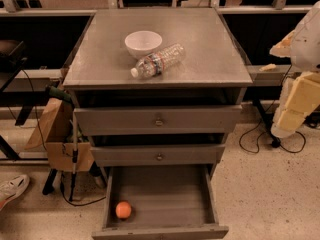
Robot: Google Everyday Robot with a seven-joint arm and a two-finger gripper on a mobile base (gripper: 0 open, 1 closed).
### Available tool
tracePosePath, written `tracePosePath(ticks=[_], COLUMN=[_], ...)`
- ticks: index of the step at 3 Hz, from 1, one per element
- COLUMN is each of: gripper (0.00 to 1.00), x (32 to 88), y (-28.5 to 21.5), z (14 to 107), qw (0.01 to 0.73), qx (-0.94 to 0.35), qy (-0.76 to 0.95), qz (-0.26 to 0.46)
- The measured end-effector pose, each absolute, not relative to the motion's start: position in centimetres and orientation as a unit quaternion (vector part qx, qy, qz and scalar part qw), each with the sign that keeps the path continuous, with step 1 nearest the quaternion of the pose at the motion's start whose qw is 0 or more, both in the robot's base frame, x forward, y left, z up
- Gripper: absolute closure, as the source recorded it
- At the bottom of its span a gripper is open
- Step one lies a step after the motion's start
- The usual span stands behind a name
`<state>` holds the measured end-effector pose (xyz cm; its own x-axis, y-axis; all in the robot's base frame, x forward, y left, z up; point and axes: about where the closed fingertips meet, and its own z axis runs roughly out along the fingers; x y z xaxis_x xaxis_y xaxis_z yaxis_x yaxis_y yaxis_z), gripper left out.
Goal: Pick orange from bottom drawer and place on counter
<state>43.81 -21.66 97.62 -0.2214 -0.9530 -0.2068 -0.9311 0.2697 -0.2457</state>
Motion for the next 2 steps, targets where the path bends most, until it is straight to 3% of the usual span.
tracePosePath(ticks=[2], gripper=[0.0], x=[44.2], y=[-21.3], z=[96.5], qw=[0.168], qx=[-0.58], qy=[0.797], qz=[-0.024])
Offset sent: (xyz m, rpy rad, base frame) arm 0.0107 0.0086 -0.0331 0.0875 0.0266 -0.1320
